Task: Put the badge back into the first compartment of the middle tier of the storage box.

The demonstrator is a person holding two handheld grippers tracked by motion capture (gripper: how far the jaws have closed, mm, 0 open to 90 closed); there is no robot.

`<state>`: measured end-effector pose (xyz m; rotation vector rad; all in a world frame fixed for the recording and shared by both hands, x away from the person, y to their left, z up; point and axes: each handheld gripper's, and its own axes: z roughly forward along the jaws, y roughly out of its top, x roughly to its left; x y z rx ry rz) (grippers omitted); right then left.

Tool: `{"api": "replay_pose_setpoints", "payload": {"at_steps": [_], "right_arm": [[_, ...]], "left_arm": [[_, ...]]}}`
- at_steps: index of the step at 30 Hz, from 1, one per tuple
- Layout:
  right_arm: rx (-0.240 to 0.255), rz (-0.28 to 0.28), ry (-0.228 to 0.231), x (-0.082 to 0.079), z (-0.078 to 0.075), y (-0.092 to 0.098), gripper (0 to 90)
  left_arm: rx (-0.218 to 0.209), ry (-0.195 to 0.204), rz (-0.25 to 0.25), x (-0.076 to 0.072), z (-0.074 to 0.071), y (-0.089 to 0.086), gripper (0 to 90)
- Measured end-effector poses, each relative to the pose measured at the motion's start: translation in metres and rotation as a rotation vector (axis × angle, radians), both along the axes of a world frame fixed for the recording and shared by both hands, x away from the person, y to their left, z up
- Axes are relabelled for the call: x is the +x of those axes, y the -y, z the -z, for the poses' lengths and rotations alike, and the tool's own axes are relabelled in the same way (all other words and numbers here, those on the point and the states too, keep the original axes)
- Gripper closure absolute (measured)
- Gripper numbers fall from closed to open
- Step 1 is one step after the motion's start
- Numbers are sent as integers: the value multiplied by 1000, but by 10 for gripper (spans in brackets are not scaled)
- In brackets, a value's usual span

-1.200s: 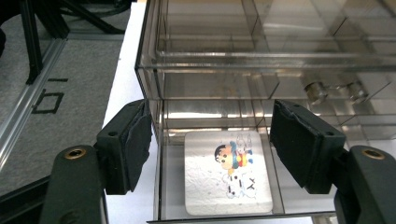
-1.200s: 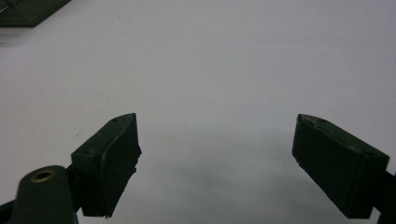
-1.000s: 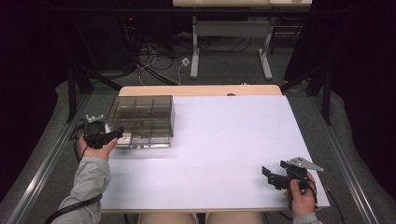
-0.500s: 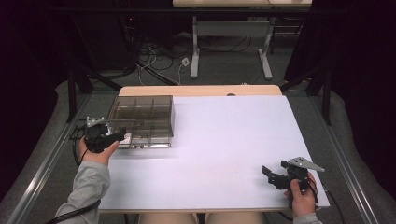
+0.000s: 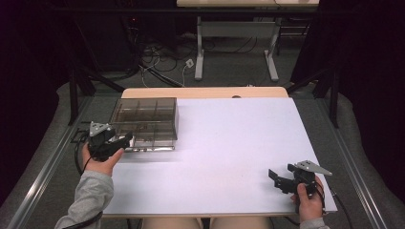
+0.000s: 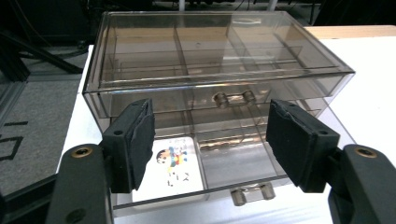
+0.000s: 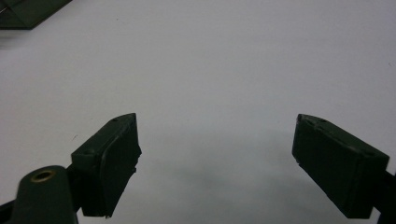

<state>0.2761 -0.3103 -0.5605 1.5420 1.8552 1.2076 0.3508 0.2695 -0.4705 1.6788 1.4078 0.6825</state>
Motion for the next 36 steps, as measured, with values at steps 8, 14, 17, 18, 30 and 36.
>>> {"api": "replay_pose_setpoints", "payload": {"at_steps": [8,14,17,18,30,36], "right_arm": [[0,0,-3,0,0,0,143],[0,0,-3,0,0,0,143],[-1,-1,-4,0,0,0,143],[-2,-2,-2,0,0,0,143],[1,-1,-5,0,0,0,143],[-6,-13,1,0,0,1,143]], "left_arm": [[-30,-3,36,-8,0,4,399],[-45,-28,53,-12,6,7,500],[-43,-41,63,-14,9,9,543],[-44,-41,66,-14,10,9,554],[-83,-115,63,-17,27,14,699],[-63,-153,38,-15,37,15,786]]}}
